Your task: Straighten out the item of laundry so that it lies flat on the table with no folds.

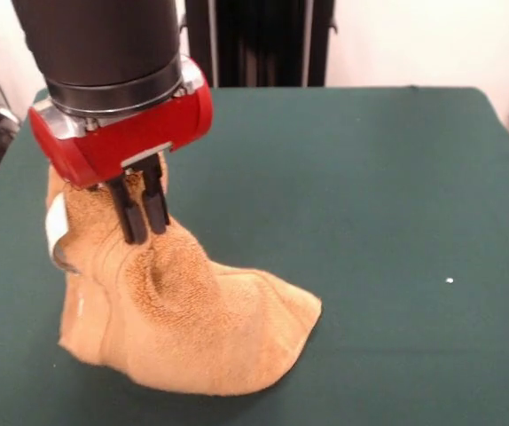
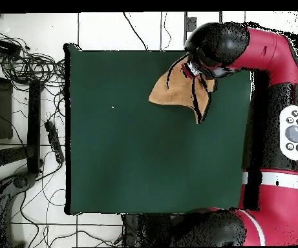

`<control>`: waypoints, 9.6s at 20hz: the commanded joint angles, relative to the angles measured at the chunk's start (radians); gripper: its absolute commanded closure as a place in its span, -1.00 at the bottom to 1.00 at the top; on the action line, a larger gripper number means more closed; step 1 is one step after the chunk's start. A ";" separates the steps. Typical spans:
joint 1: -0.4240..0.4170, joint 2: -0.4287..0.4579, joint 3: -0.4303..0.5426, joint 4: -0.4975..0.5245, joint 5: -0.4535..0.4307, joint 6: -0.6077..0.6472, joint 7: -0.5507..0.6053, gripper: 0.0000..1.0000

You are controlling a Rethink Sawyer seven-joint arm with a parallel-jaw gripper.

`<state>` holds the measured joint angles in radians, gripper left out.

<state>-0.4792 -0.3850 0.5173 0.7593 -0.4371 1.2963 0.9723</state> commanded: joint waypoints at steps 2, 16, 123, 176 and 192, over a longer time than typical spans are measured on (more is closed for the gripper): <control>0.047 -0.007 0.090 -0.035 -0.011 0.109 -0.291 1.00; 0.035 0.033 0.111 -0.008 0.036 0.082 -0.292 -1.00; -0.022 0.060 0.091 0.165 0.089 -0.408 -0.012 -1.00; -0.013 -0.010 -0.097 0.289 0.118 -0.329 0.084 -1.00; -0.044 -0.032 -0.118 0.478 0.140 -0.461 0.156 -1.00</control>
<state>-0.5426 -0.4313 0.3949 1.0269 -0.3272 0.8683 0.9723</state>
